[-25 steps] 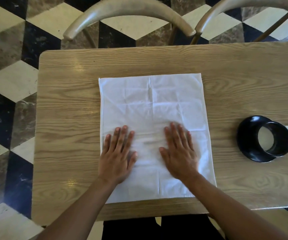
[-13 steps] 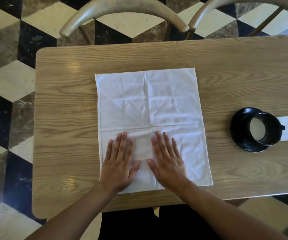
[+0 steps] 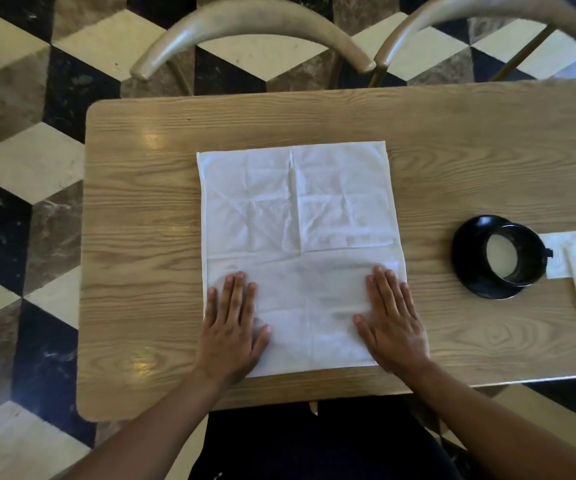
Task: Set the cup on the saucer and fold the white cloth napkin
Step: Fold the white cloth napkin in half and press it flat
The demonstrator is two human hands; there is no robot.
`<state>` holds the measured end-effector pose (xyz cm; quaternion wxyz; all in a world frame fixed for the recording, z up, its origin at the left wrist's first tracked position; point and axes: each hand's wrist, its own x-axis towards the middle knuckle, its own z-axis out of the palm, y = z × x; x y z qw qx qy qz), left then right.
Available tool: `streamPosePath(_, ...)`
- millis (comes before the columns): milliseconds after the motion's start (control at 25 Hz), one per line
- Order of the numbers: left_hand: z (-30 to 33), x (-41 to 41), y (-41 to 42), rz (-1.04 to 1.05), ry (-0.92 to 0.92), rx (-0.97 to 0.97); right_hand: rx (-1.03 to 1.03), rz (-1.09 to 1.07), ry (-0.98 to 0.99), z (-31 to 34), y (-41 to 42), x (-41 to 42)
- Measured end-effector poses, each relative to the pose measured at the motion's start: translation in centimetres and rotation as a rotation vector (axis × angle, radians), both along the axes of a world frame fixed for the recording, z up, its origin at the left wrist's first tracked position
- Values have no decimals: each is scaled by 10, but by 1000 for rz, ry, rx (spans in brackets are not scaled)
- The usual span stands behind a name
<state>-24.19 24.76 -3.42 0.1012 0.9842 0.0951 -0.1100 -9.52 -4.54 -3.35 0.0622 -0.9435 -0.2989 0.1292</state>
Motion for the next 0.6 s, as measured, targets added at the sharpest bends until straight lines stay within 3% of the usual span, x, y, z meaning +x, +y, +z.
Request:
streamPosePath(280,33,79,41,118,-213,-79,137,-253,31,30,52,85)
streamPosePath(600,27,204,118,304,-73,-64,142,-321,46,30,107,216)
